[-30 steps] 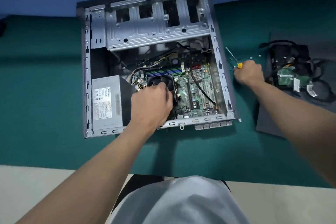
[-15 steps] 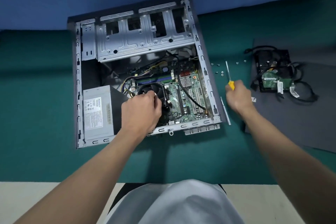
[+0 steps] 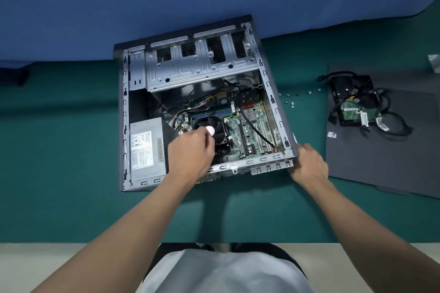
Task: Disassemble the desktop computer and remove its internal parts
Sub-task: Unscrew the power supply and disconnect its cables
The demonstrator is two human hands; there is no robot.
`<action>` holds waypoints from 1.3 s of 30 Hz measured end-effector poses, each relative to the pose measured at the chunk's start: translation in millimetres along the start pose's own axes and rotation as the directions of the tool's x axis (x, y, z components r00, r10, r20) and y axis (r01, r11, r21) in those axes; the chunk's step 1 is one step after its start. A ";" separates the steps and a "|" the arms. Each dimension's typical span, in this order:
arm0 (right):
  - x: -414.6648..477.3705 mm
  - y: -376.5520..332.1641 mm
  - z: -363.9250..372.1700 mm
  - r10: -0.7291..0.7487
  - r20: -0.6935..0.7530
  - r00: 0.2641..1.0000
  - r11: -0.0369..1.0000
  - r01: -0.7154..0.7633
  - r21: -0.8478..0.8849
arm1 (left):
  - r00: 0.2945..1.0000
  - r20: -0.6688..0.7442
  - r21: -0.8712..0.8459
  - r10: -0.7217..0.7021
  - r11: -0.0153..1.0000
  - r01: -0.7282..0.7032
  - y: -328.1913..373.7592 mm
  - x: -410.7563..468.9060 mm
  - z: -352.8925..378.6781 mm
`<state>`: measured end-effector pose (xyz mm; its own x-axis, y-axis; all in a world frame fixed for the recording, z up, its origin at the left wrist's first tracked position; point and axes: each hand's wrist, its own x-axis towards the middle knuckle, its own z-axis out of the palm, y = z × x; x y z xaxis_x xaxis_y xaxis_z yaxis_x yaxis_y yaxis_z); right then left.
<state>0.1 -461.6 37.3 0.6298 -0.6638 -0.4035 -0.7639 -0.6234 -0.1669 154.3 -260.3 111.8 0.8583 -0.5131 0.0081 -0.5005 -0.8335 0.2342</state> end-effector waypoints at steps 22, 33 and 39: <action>26.6 -203.8 -59.0 -0.386 0.023 0.922 0.902 0.373 0.216 | 0.995 0.085 0.002 0.057 0.998 -0.058 -102.4 65.8 -2.9; 99.7 -198.8 -35.8 -0.371 0.084 0.925 0.898 0.380 -0.223 | 1.000 0.008 -0.007 0.003 1.000 -0.003 -96.3 66.0 3.1; 122.9 -196.7 -29.1 -0.448 0.134 0.884 0.834 0.467 -0.292 | 1.000 0.011 0.099 0.008 0.995 -0.009 -94.0 65.5 6.2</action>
<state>231.8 -432.6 46.6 0.8802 -0.2521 -0.4021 -0.3020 -0.9511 -0.0649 256.9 -216.8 84.3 0.8530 -0.5219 -0.0009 -0.5170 -0.8451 0.1364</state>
